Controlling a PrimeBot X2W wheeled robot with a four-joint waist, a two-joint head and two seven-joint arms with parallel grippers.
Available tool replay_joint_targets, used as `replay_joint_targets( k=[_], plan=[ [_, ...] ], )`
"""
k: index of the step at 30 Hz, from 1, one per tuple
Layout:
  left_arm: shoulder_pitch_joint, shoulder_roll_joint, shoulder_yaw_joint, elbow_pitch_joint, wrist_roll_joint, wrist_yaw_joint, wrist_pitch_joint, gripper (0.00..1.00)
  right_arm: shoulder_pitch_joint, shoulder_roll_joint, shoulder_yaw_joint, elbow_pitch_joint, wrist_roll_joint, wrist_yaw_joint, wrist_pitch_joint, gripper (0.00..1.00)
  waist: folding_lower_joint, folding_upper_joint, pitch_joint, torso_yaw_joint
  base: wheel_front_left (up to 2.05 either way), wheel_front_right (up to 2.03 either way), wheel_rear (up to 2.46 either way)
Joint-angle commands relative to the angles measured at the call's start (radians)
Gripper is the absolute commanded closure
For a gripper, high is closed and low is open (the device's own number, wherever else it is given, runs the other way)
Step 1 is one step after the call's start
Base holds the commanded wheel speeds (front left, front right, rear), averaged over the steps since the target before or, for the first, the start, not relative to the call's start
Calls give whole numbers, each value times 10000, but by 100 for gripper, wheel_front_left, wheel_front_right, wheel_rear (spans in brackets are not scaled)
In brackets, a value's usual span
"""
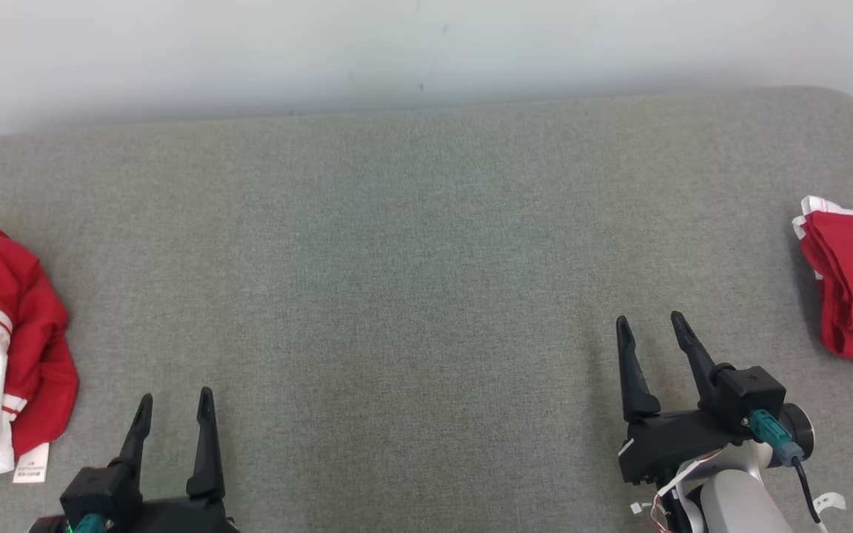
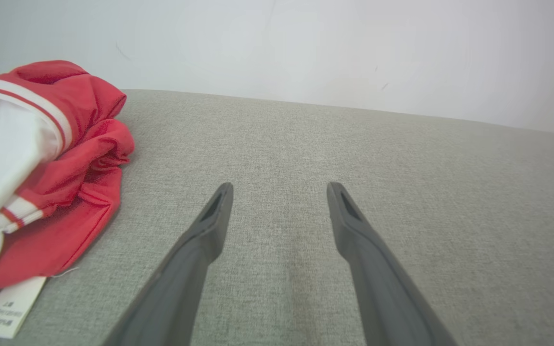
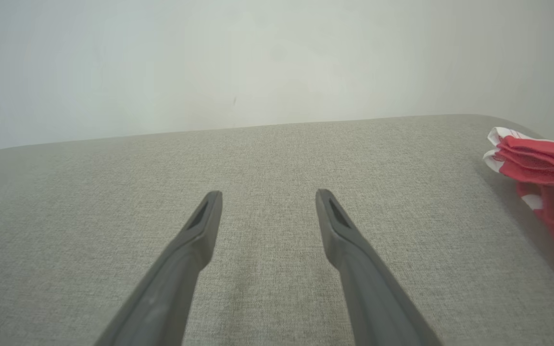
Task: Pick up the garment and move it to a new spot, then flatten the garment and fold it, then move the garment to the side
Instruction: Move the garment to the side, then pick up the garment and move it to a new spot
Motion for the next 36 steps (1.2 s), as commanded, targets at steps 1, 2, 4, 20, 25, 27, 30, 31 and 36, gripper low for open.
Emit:
replay_joint_targets(
  k=[1, 2, 4, 20, 25, 27, 30, 31, 36],
  plan=[
    [214, -32, 112, 64, -1, 25, -14, 0, 167, 35, 77, -116, 97, -23, -7, 0, 1, 1, -218, -14, 0, 0, 0],
    [225, -28, 151, 59, 15, 25, -16, 0, 205, 34, 104, -120, 155, -23, -7, 0, 1, 1, -293, -16, 0, 0, 0],
    [330, -32, 220, 69, 29, 25, -16, 0, 252, 29, 140, -201, 256, -23, -7, 0, 1, 1, -450, -21, 0, 0, 0],
    [1030, -37, 379, 29, -2, 25, -16, 0, 860, 32, 346, -507, 429, -23, -7, 0, 1, 1, -1234, -81, 0, 0, 0],
    [1216, -37, 434, -34, 37, 25, -16, 0, 1008, 34, 230, -406, 373, -23, -7, 0, 1, 1, -1289, -79, 0, 0, 0],
    [1184, -36, 437, -44, 26, 25, -15, 0, 1011, 34, 252, -354, 348, -23, -7, 0, 1, 1, -1286, -61, 0, 0, 0],
    [1176, -36, 403, -44, -35, 33, -15, 0, 995, 33, 272, -323, 371, -23, -7, 0, 1, 1, -1279, -37, 0, 0, 0],
    [1173, -36, 396, -47, -46, 40, -15, 0, 996, 33, 272, -327, 378, -23, -7, 0, 1, 1, -1269, -30, 0, 0, 0],
    [1058, -36, 354, -57, -116, 58, -14, 0, 984, 34, 224, -318, 411, -23, -7, 0, 1, 1, -1184, 117, 0, 0, 0]
  ],
)
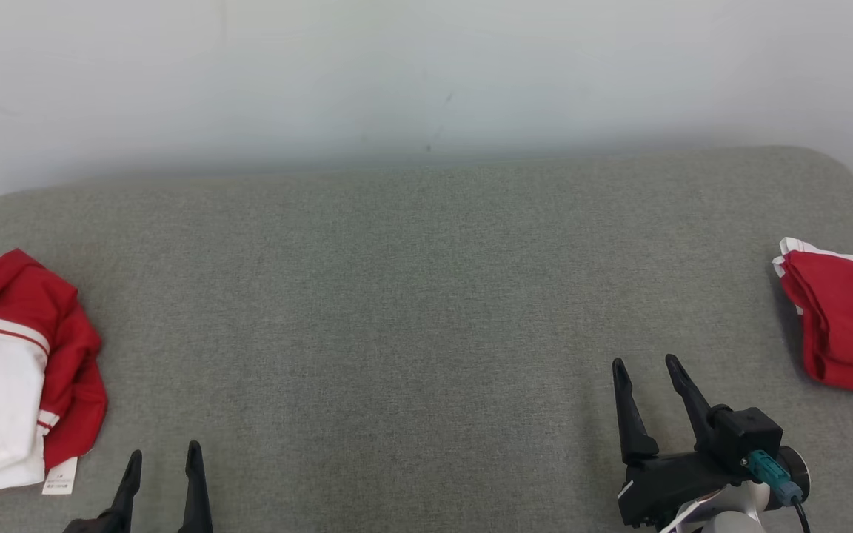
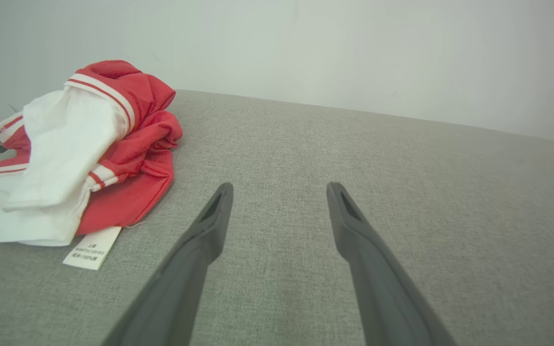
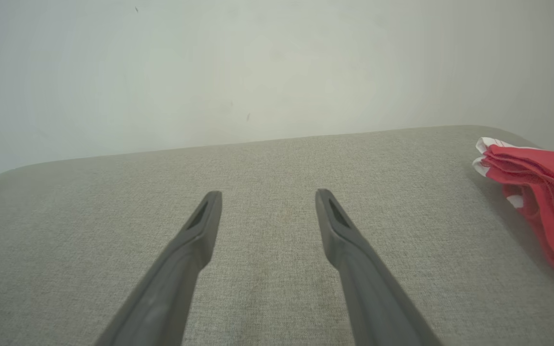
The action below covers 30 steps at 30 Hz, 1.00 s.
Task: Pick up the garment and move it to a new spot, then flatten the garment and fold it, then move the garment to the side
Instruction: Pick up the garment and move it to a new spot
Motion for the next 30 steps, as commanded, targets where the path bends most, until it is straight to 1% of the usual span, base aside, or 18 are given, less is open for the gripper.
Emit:
replay_joint_targets(
  k=[1, 4, 9, 13, 14, 17, 18, 26, 30],
  plan=[
    [-120, -12, 11, -84, -108, 77, -15, 0, 7, 17, -22, -15, -18, -23, -7, 0, 0, 0, 87, 143, 0, 0, 0],
    [-192, -13, -39, -131, -82, 61, -14, 0, -84, 19, 48, -37, -82, -23, -7, 0, 0, 0, 217, 416, 0, 0, 0],
    [-231, -9, -15, -141, -40, 108, -15, 0, -115, 17, 237, 9, 31, -23, -7, 0, 0, 0, 391, 1093, 0, 0, 0],
    [-232, -9, 18, -130, -63, 135, -15, 0, -93, 19, 417, 51, 15, -23, -6, 0, 0, 0, 473, 1795, 0, 0, 0],
    [-190, -14, 54, -151, -87, 154, -14, 0, -107, 16, 514, 94, 19, -23, -7, 0, 0, 0, 517, 2148, 0, 0, 0],
    [-169, -9, 141, -172, -143, 171, -15, 0, -156, 16, 695, 149, -20, -23, -6, 0, 0, 0, 566, 2690, 0, 0, 0],
    [-169, -9, 141, -172, -143, 171, -15, 0, -156, 16, 695, 149, -20, -23, -6, 0, 0, 0, 566, 2690, 0, 0, 0],
    [58, -11, 319, -177, -326, 253, -14, 0, -171, 15, 1267, 277, 39, -23, -7, 0, 0, 0, 581, 3971, 0, 0, 0],
    [167, -13, 540, -245, -326, 280, -15, 0, -272, 13, 1578, 334, 23, -23, -7, 0, 0, 0, 610, 4354, 0, 0, 0]
  ],
)
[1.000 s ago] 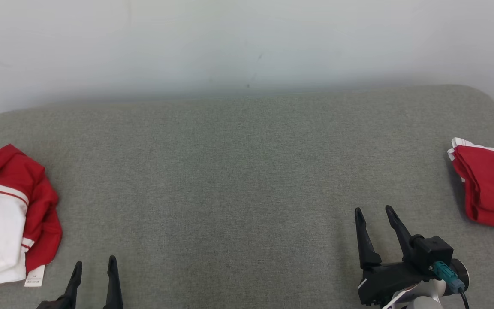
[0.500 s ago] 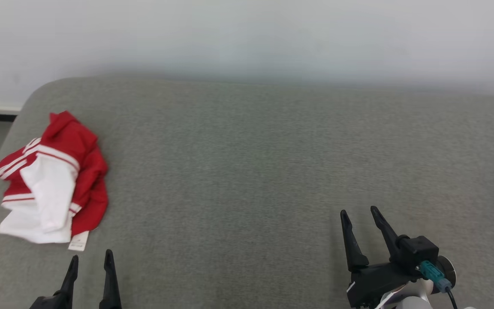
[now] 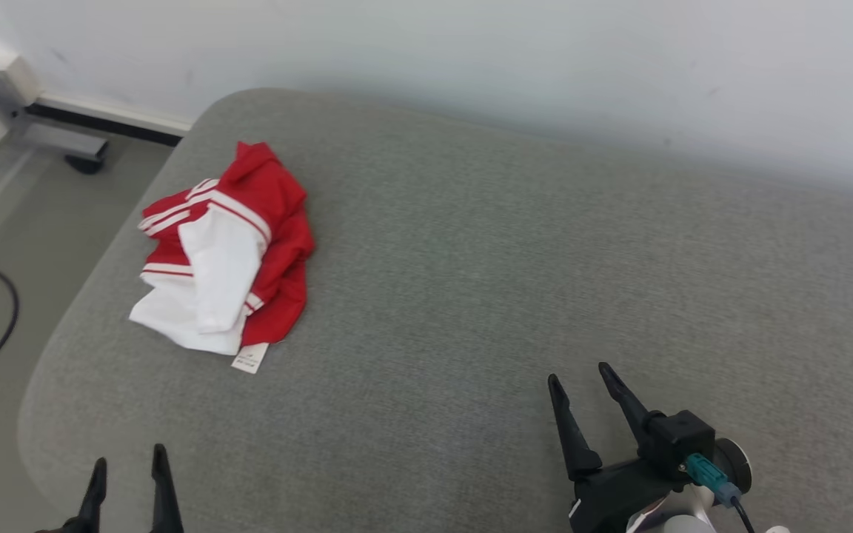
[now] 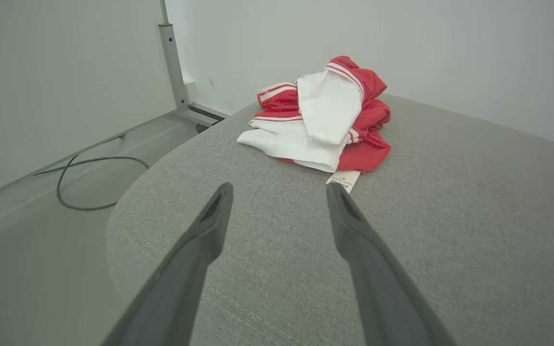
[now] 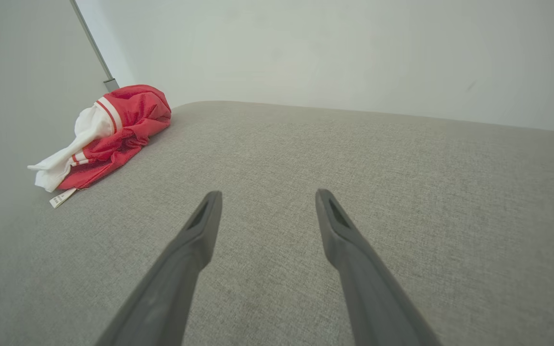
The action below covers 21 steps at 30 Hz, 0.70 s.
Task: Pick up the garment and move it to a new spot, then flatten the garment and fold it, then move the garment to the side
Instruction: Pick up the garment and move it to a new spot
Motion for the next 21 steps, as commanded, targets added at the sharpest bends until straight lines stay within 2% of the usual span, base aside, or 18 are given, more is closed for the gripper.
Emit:
replay_joint_targets(
  k=[1, 9, 21],
  plan=[
    [140, -7, 96, -35, -40, 26, -17, 0, -93, 9, 73, 2, -17, -23, -7, 0, 0, -1, 64, 520, 0, 0, 0],
    [375, -10, 382, -177, -147, 85, -17, 0, -49, 5, 214, -3, 52, -23, -7, 0, 0, -1, 107, 633, 0, 0, 0],
    [-664, -6, 722, -199, -287, -76, -17, 0, -448, 8, -168, -102, -431, -24, -7, 0, 0, -1, 1013, -231, 0, 0, 0]
  ],
)
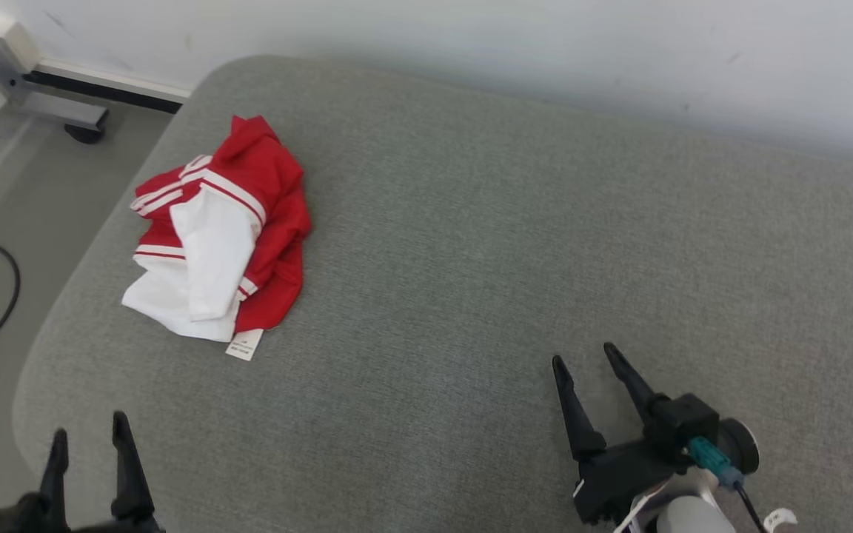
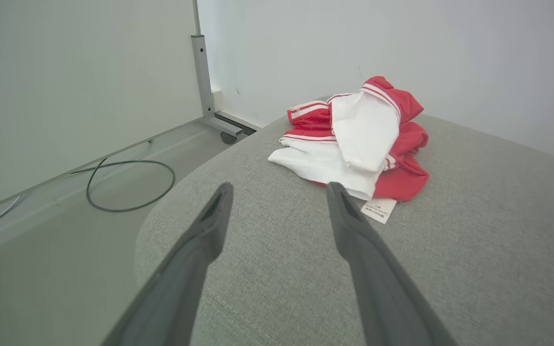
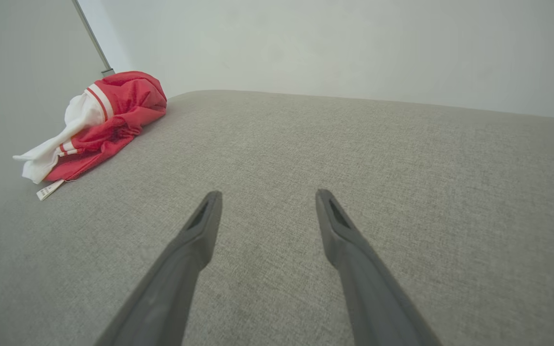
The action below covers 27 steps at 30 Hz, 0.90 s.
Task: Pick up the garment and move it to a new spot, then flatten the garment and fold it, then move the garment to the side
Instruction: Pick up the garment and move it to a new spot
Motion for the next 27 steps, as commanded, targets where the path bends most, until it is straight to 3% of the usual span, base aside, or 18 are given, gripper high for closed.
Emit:
replay_joint_targets(
  k=[1, 11, 20, 27],
  plan=[
    [-484, 7, 189, -2, 105, -74, -17, 0, -286, 1, -61, -138, -200, -24, -7, 0, 0, -1, 573, -496, 0, 0, 0],
    [-2575, 851, 553, 495, -49, -259, -16, 0, -936, -258, -454, -891, -522, -24, -7, 0, 0, -1, 1919, -1452, 0, 0, 0],
    [-5055, 2644, -1162, 2493, -1759, -225, 147, 0, -1498, -452, -513, -1870, -660, -24, -7, 0, 0, -1, 3133, -2177, 0, 0, 0],
    [-6618, 3816, -2320, 4164, -3236, -225, 1418, 0, -1564, -673, -574, -2150, -710, -24, 2, 0, 0, -1, 3815, -2514, 0, 0, 0]
  ],
)
